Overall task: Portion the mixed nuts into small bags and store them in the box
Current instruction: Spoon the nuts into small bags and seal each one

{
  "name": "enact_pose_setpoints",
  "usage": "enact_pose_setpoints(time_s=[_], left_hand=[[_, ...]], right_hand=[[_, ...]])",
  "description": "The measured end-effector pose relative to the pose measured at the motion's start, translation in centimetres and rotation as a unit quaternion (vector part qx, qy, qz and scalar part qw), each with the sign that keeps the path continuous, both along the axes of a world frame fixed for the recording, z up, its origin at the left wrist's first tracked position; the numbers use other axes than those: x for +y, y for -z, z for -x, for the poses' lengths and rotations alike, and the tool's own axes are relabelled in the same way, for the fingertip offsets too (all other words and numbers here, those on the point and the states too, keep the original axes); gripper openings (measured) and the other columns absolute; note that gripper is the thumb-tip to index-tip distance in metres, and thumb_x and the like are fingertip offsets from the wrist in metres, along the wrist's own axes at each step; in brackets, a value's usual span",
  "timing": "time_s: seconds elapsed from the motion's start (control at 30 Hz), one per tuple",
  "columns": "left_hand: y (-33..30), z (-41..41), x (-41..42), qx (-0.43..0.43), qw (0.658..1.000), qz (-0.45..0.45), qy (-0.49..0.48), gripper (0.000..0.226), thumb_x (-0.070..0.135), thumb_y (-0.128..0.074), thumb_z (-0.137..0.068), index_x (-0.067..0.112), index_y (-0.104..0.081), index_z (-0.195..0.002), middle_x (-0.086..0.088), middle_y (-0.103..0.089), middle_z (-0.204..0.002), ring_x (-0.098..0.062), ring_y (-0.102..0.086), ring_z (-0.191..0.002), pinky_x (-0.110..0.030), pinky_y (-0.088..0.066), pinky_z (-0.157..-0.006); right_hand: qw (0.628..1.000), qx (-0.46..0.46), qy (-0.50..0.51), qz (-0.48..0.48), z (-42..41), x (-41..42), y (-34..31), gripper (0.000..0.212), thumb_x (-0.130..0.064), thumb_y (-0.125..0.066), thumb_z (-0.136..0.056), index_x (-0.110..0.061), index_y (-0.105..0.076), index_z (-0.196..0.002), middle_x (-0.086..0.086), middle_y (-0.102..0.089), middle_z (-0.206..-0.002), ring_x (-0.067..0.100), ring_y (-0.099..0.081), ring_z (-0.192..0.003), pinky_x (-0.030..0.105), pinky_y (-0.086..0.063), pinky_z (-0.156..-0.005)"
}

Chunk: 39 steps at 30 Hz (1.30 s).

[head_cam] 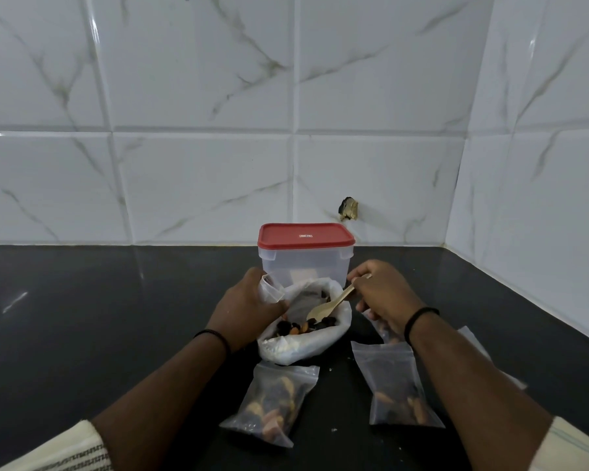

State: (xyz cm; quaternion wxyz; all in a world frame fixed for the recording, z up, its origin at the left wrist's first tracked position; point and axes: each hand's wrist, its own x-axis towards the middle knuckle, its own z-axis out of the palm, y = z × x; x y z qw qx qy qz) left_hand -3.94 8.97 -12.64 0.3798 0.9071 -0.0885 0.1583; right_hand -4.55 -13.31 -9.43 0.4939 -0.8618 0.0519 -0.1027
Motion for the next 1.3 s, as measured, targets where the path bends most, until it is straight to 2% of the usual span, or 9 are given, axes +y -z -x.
enact_pose_setpoints(time_s=[0.13, 0.27, 0.57, 0.8, 0.93, 1.03, 1.1, 1.2, 1.3], left_hand=[[0.0, 0.0, 0.0, -0.001, 1.0, 0.001, -0.001, 0.038, 0.039, -0.072, -0.081, 0.03, -0.044, -0.104, 0.013, -0.057, -0.092, -0.003, -0.056, -0.079, -0.018, -0.04, -0.061], [-0.1, 0.0, 0.0, 0.001, 1.0, 0.002, 0.0, 0.038, 0.038, -0.073, -0.08, 0.029, -0.045, -0.105, 0.011, -0.058, -0.094, -0.008, -0.058, -0.083, -0.021, -0.042, -0.064], [-0.1, 0.1, 0.0, -0.001, 1.0, 0.003, 0.005, 0.039, 0.037, -0.073, -0.081, 0.029, -0.045, -0.106, 0.009, -0.06, -0.097, -0.007, -0.058, -0.083, -0.022, -0.042, -0.064], [0.0, 0.1, 0.0, -0.001, 1.0, 0.014, 0.009, 0.038, 0.039, -0.073, -0.08, 0.03, -0.045, -0.104, 0.014, -0.056, -0.09, -0.005, -0.057, -0.081, -0.021, -0.042, -0.064], [0.0, 0.0, 0.1, 0.002, 1.0, 0.008, 0.011, 0.041, 0.037, -0.074, -0.08, 0.029, -0.045, -0.109, 0.011, -0.058, -0.097, -0.01, -0.059, -0.086, -0.023, -0.044, -0.069], [0.0, -0.1, 0.1, 0.003, 1.0, 0.006, 0.017, 0.042, 0.037, -0.074, -0.081, 0.028, -0.046, -0.111, 0.013, -0.057, -0.098, -0.007, -0.058, -0.085, -0.02, -0.043, -0.067], [0.1, -0.2, 0.1, 0.0, 1.0, 0.003, 0.017, 0.038, 0.037, -0.074, -0.08, 0.028, -0.046, -0.104, 0.013, -0.058, -0.094, -0.003, -0.057, -0.081, -0.021, -0.042, -0.064], [0.2, -0.3, 0.1, -0.004, 1.0, 0.0, 0.015, 0.037, 0.036, -0.075, -0.08, 0.027, -0.048, -0.103, 0.009, -0.062, -0.097, -0.006, -0.059, -0.082, -0.025, -0.046, -0.066], [0.2, -0.3, 0.2, 0.001, 1.0, 0.001, 0.014, 0.04, 0.037, -0.074, -0.079, 0.028, -0.048, -0.107, 0.009, -0.062, -0.099, -0.007, -0.06, -0.084, -0.026, -0.047, -0.068]], right_hand=[[0.997, 0.041, -0.052, -0.045, 0.1, 0.6, 0.4, 0.013, -0.014, -0.052, -0.1, -0.008, -0.063, -0.103, 0.007, -0.074, -0.078, 0.01, -0.048, -0.046, 0.02, -0.032, -0.037], [0.994, 0.056, -0.072, -0.067, 0.1, 0.9, 0.7, 0.014, -0.017, -0.057, -0.099, -0.006, -0.064, -0.103, 0.009, -0.077, -0.083, 0.007, -0.046, -0.043, 0.017, -0.027, -0.036], [0.981, 0.073, -0.045, -0.175, 0.1, 0.8, -0.1, 0.019, -0.005, -0.043, -0.099, -0.004, -0.062, -0.101, 0.014, -0.076, -0.08, 0.007, -0.041, -0.039, 0.017, -0.025, -0.035], [0.976, 0.033, -0.01, -0.213, 0.0, 0.6, -0.6, 0.02, -0.003, -0.043, -0.097, -0.006, -0.063, -0.099, 0.014, -0.076, -0.081, 0.008, -0.04, -0.042, 0.018, -0.026, -0.037], [0.974, -0.023, -0.015, -0.224, 0.1, 0.8, -0.6, 0.017, -0.007, -0.047, -0.1, -0.009, -0.064, -0.102, 0.01, -0.076, -0.081, 0.011, -0.047, -0.046, 0.019, -0.035, -0.038], [0.972, -0.068, -0.07, -0.215, 0.6, 1.4, -0.8, 0.015, -0.008, -0.05, -0.101, -0.008, -0.065, -0.103, 0.01, -0.072, -0.088, 0.012, -0.056, -0.053, 0.021, -0.042, -0.044], [0.968, -0.096, -0.167, -0.162, 1.0, 1.9, -1.1, 0.016, -0.005, -0.052, -0.1, -0.009, -0.067, -0.101, 0.01, -0.071, -0.097, 0.014, -0.062, -0.065, 0.02, -0.046, -0.052], [0.937, -0.152, -0.307, -0.076, 1.2, 2.2, -0.9, 0.021, 0.005, -0.052, -0.097, -0.008, -0.069, -0.097, 0.01, -0.074, -0.11, 0.017, -0.064, -0.081, 0.017, -0.049, -0.066], [0.929, -0.205, -0.302, -0.058, 1.0, 2.2, -0.9, 0.023, 0.007, -0.053, -0.096, -0.008, -0.07, -0.096, 0.009, -0.074, -0.109, 0.015, -0.067, -0.082, 0.018, -0.052, -0.07]])
